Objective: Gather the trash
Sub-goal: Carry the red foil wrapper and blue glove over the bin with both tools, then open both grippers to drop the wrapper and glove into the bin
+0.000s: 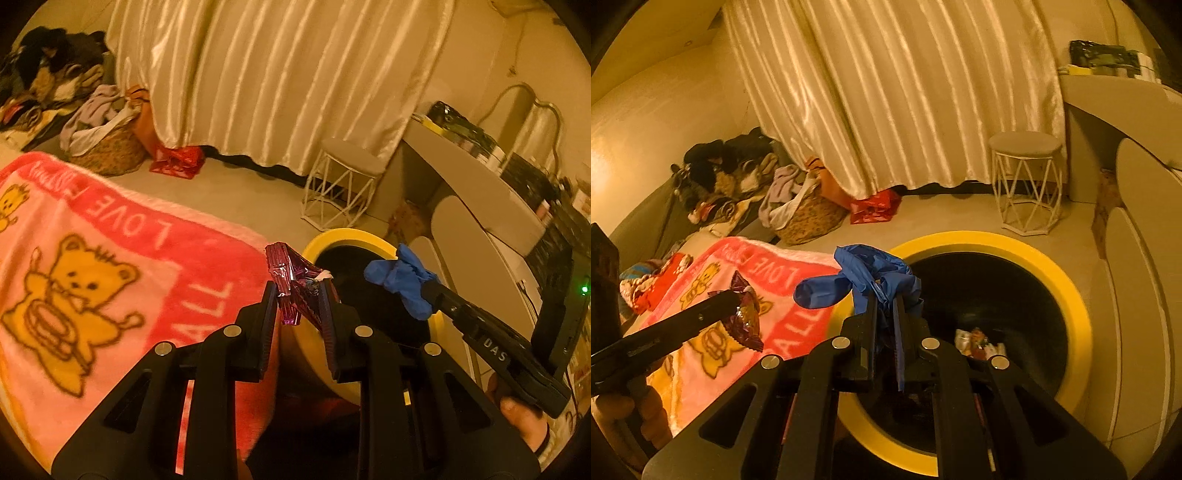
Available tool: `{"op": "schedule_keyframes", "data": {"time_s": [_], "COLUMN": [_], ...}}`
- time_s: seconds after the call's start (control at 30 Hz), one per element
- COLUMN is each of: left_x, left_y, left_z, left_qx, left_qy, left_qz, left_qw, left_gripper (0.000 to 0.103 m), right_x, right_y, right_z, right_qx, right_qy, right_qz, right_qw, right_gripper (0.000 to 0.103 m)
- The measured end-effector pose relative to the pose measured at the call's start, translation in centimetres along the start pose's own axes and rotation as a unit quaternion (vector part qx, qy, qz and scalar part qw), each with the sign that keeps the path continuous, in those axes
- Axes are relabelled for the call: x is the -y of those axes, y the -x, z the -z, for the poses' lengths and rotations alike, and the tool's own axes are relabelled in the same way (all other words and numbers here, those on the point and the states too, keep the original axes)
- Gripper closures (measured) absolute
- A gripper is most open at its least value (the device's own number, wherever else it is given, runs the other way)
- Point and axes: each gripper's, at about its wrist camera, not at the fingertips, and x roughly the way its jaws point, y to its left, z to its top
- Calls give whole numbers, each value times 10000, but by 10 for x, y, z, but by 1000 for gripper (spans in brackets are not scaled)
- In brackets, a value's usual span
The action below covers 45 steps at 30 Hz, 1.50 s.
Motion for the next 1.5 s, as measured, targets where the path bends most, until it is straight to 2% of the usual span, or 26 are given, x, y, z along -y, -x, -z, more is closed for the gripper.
{"op": "schedule_keyframes", "data": {"time_s": [0.6,1.2,1.3,1.5], "left_x": [54,70,72,71], "left_y": [-21,-61,-69,-71], "left_z": [9,23,23,21], "left_qx": [-250,-742,-813,-786], "left_qy": [-630,-992,-1029,-1007], "left_qz": [244,346,352,318], "left_qw": [9974,9917,9907,9913], "left_gripper": [86,81,74,46], "right_x": [44,66,70,74], "right_y": [8,-8,-9,-1], "right_z": [9,9,8,10], "right_qx": [-41,-390,-419,-344], "right_qy": [-434,-630,-701,-823], "right_qz": [423,468,433,416], "right_qw": [9982,9962,9957,9951], "right_gripper": [95,91,79,59]}}
